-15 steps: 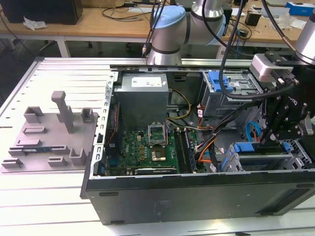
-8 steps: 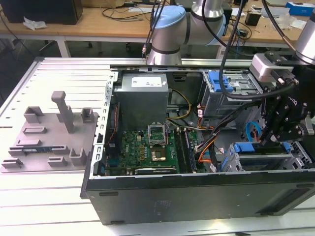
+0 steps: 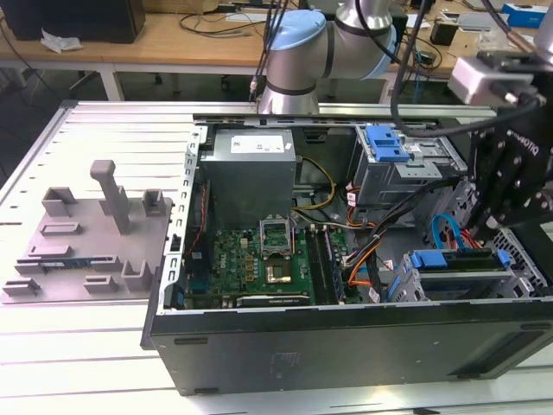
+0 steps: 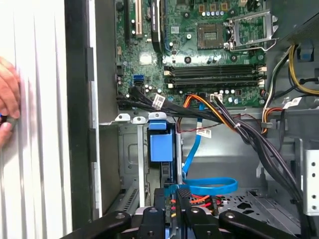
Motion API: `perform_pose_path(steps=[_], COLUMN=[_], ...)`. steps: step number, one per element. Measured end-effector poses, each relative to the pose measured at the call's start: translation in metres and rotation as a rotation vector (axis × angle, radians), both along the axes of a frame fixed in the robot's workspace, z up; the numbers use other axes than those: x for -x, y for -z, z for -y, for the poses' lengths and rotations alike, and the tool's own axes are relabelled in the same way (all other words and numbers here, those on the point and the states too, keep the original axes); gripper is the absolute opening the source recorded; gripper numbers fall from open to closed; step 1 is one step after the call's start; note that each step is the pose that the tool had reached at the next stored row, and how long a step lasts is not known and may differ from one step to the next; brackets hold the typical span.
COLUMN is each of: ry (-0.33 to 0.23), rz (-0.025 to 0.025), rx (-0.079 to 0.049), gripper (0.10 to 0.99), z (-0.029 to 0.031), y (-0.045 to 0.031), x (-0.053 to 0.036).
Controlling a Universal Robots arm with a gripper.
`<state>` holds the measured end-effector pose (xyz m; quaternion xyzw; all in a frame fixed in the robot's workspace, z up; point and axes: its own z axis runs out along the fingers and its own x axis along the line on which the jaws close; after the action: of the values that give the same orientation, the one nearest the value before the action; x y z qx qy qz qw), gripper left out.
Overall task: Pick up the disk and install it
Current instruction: 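Insert the second disk wire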
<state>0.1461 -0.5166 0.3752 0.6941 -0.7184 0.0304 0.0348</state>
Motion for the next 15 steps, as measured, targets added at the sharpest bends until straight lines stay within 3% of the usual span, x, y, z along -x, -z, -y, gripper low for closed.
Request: perform_pose_path(steps=[2,4,5,8,10,15], ry=[0.000,0.000,0.000,0.000,0.000,0.000], rz=[0.0001,0.0000,0.0000,0.0006,0.0009,0.0009], rx=[0.008,0.017,0.025,0.039,0.048,0.048], gripper=[0.220,0.106,0.106,0.106,0.106,0.106], z=[-0.0018,-0.0042,-0.0059,-0.0095,-0.0115,-0.0116], y=[-0.0070,-0.0158,-0.0225,-0.0298,-0.0309,-0.0309], x=[0.0009,0.0022,0.0031,0.0048,0.0053,0.0054])
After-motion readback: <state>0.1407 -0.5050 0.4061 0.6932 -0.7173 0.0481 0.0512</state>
